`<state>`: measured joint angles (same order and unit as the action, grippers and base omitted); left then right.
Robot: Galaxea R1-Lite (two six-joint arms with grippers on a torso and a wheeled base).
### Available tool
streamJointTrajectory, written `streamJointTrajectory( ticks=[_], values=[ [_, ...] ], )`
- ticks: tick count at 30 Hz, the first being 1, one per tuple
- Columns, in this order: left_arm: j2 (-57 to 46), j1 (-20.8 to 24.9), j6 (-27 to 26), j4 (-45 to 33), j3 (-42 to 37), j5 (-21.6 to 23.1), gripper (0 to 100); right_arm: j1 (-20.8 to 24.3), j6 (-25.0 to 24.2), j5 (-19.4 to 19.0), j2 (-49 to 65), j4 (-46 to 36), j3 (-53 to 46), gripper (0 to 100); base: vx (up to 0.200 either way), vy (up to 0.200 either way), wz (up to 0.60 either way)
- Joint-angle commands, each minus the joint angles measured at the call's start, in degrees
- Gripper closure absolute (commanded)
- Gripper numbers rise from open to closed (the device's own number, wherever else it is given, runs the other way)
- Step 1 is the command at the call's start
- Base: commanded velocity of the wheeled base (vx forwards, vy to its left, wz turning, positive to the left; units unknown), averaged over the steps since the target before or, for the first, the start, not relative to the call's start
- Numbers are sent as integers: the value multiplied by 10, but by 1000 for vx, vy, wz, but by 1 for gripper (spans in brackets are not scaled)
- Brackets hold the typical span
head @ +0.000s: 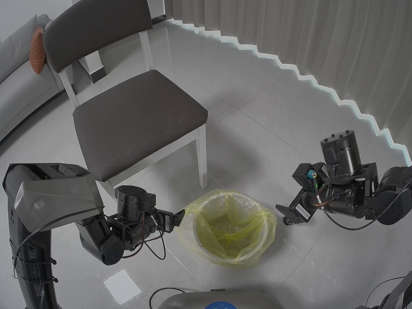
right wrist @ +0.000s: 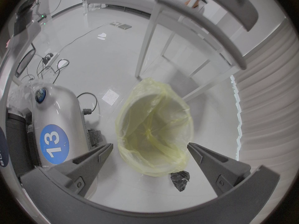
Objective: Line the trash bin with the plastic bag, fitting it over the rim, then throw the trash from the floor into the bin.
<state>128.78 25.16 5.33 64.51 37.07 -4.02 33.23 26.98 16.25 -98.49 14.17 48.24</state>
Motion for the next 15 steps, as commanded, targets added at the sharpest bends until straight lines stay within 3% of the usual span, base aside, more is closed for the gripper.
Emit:
streamJointTrajectory(
  ticks=[1, 5, 15],
  values=[
    [55, -35, -18, -38, 71, -8, 0, -52, -18, -39, 51, 23, -42, 0, 0, 0, 0],
    [67, -38, -26, -65, 94, -8, 0, -70, -19, -53, 69, 53, -78, 0, 0, 0, 0],
    [106, -12, -27, -218, 235, -24, 0, -143, -20, -119, 75, 134, -150, 0, 0, 0, 0]
  ],
)
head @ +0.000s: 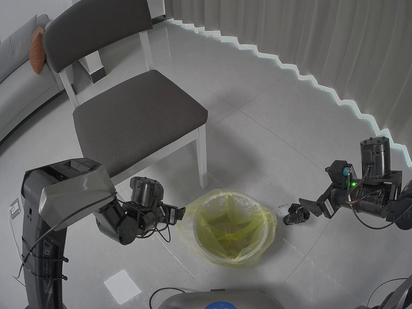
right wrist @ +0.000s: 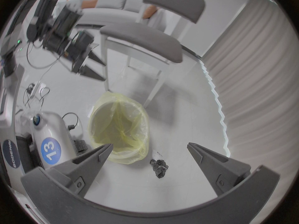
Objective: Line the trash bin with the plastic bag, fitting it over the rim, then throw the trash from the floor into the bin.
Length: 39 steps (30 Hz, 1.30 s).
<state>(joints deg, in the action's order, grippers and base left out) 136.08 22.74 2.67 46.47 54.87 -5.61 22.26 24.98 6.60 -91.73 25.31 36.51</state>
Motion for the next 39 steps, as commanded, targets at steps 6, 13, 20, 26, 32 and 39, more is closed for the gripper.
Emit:
streamJointTrajectory(
  ticks=[6, 13, 20, 26, 32, 39],
  values=[
    [83, 10, 0, -79, 125, -11, 0, -65, 0, -55, 0, 55, -63, 0, 0, 0, 0],
    [122, 8, 0, -165, 218, -5, 0, -85, 0, -76, -31, 62, -59, 0, 0, 0, 0],
    [155, 4, 0, -240, 334, -4, 0, -85, 0, -75, -81, 114, -54, 0, 0, 0, 0],
    [173, 3, 1, -264, 379, 1, 0, -85, 0, -74, -150, 142, -34, 0, 0, 0, 0],
    [179, 3, 1, -264, 392, 4, 0, -85, -1, -72, -230, 142, 8, 0, 0, 0, 0],
    [174, 3, 7, -258, 386, 4, 0, -85, -16, -70, -356, 141, 82, 0, 0, 0, 0]
  ],
)
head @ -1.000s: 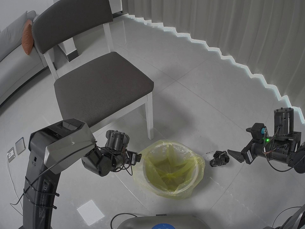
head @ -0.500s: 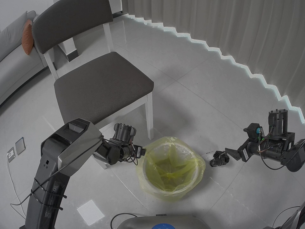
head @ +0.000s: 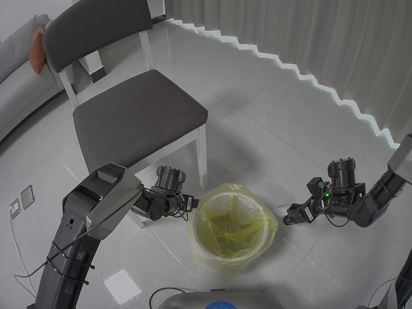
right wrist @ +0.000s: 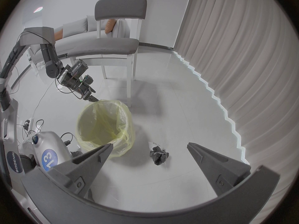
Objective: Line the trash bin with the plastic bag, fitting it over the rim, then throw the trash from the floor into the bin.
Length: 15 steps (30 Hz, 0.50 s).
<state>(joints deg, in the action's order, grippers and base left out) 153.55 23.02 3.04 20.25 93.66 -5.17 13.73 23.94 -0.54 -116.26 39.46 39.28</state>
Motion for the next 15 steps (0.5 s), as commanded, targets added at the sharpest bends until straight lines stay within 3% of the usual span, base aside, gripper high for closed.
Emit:
streamJointTrajectory(
  ticks=[1, 15],
  values=[
    [-2, 0, 4, 4, -1, 0, 0, 0, -6, 1, -125, -2, 65, 0, 0, 0, 0],
    [-16, 1, 6, 6, -3, 0, 0, 1, -2, 2, -261, -83, 234, 0, 0, 0, 0]
  ],
)
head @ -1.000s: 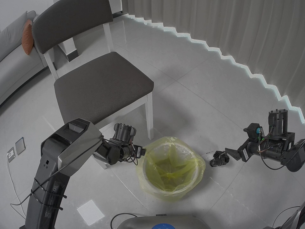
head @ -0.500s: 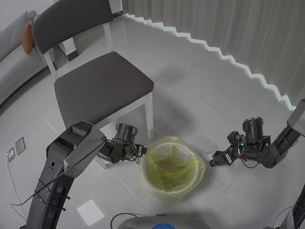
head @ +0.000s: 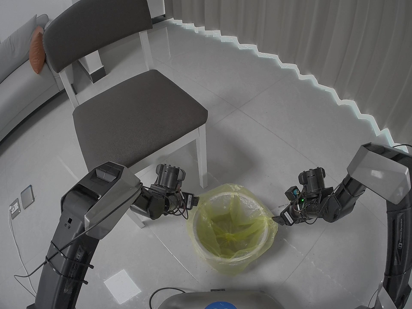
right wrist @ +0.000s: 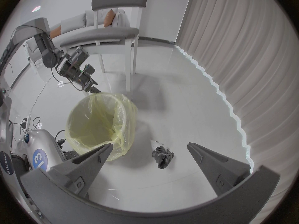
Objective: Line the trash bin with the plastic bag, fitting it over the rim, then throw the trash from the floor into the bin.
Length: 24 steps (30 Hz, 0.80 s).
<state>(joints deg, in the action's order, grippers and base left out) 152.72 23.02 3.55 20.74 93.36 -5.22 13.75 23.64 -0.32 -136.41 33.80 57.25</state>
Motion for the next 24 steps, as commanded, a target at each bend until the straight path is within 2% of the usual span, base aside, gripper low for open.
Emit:
streamJointTrajectory(
  ticks=[1, 13, 24],
  values=[
    [-10, 1, 5, 1, -1, -1, 0, 0, 2, 1, -72, -39, 77, 0, 0, 0, 0],
    [-6, 8, 8, 3, 2, -1, 0, 3, 1, -5, -108, -131, 185, 0, 0, 0, 0],
    [-34, -1, 8, 3, -30, -1, 0, -18, 1, -5, -84, -139, 168, 0, 0, 0, 0]
  ],
)
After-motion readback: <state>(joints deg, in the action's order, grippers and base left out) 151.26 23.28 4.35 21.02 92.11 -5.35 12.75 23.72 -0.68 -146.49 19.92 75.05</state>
